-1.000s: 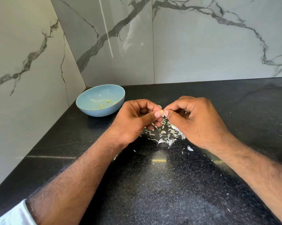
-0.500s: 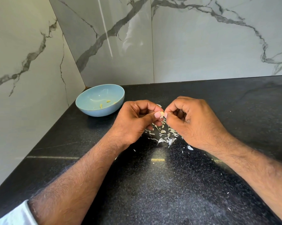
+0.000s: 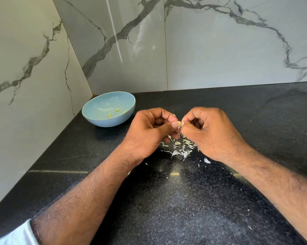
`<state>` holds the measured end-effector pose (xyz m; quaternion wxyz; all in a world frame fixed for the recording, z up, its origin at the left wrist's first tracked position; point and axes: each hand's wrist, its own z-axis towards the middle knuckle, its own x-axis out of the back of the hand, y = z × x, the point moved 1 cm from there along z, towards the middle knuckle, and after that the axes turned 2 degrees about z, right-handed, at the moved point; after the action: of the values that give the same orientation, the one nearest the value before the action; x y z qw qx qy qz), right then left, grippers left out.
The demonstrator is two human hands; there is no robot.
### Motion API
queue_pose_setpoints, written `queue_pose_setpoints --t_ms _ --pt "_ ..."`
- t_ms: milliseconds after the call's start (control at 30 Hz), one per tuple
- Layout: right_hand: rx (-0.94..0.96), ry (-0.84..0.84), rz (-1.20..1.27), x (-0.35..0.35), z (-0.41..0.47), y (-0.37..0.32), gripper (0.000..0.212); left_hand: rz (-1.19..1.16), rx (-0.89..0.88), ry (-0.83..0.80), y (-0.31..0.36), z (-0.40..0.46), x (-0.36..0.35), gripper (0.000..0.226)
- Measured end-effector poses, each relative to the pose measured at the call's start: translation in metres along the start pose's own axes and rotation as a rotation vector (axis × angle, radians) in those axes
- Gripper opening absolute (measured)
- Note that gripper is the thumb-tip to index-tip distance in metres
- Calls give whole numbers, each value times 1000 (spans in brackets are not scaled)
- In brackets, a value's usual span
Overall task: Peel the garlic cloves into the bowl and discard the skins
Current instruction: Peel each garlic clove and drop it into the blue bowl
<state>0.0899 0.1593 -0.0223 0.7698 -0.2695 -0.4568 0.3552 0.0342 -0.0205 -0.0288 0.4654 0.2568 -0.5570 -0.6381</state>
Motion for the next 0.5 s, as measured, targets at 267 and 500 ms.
queue_pose_setpoints --t_ms 267,500 --pt "-64 -10 73 2 0 -2 11 -13 -1 -7 1 -1 2 12" --pt "-113 -55 217 1 2 -2 14 -58 13 -15 2 0 6 12"
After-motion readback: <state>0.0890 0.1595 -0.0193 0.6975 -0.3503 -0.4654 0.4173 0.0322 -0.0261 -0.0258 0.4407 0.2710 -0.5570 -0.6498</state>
